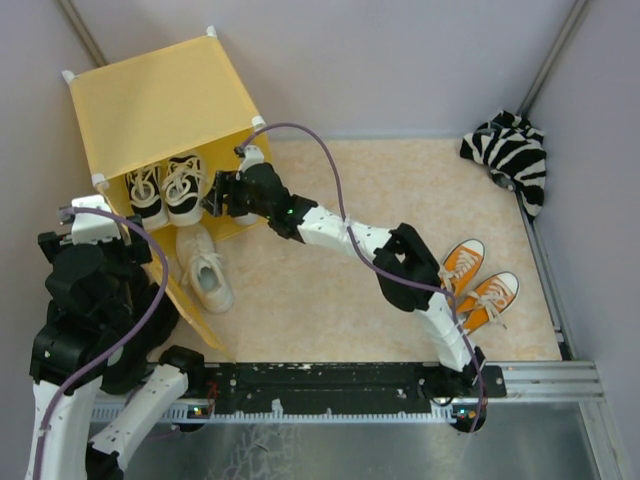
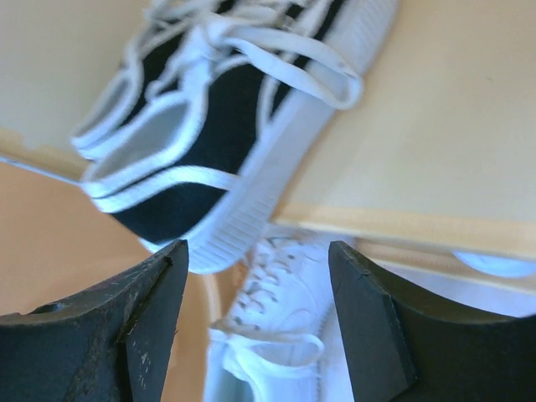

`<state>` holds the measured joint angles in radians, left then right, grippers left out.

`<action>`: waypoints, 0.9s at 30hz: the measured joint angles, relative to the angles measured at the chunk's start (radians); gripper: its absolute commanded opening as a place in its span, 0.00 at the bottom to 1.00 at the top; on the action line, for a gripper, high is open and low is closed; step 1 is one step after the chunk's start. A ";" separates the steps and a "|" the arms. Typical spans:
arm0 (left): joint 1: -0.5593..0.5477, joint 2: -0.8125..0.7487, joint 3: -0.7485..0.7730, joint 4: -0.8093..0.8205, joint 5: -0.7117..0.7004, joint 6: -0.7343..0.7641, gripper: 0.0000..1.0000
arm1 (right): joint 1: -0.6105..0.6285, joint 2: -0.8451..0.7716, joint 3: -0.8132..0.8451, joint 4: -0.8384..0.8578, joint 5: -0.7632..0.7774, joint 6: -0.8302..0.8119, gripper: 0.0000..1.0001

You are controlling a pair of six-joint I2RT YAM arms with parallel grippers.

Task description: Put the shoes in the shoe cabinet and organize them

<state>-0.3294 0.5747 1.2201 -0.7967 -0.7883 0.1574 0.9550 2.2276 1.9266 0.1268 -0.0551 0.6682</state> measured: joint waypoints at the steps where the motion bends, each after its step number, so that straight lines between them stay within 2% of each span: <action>1: 0.000 0.000 0.000 -0.001 -0.006 0.000 0.99 | 0.002 -0.002 0.000 -0.021 0.010 -0.008 0.68; 7: 0.000 0.006 0.002 -0.005 -0.040 -0.007 0.99 | 0.025 -0.034 -0.060 -0.141 0.144 -0.076 0.68; 11: 0.000 0.023 0.002 -0.001 -0.050 -0.013 0.99 | 0.025 -0.072 -0.130 -0.138 0.159 -0.119 0.65; 15: 0.000 0.034 -0.001 0.009 -0.058 -0.015 0.99 | 0.023 -0.108 -0.188 -0.076 0.091 -0.143 0.48; 16: 0.000 0.035 -0.005 0.013 -0.058 -0.014 0.99 | 0.023 -0.112 -0.195 -0.057 0.069 -0.146 0.46; 21: 0.000 0.031 -0.029 0.048 -0.061 0.001 0.99 | 0.032 -0.109 -0.177 -0.007 -0.043 -0.145 0.41; 27: 0.000 0.003 -0.041 0.064 -0.061 0.010 0.99 | 0.048 -0.066 -0.068 0.014 -0.125 -0.136 0.41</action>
<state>-0.3294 0.5781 1.1790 -0.7322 -0.8494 0.1677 1.0031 2.1620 1.8591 0.1406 -0.1799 0.5323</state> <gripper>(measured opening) 0.995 0.414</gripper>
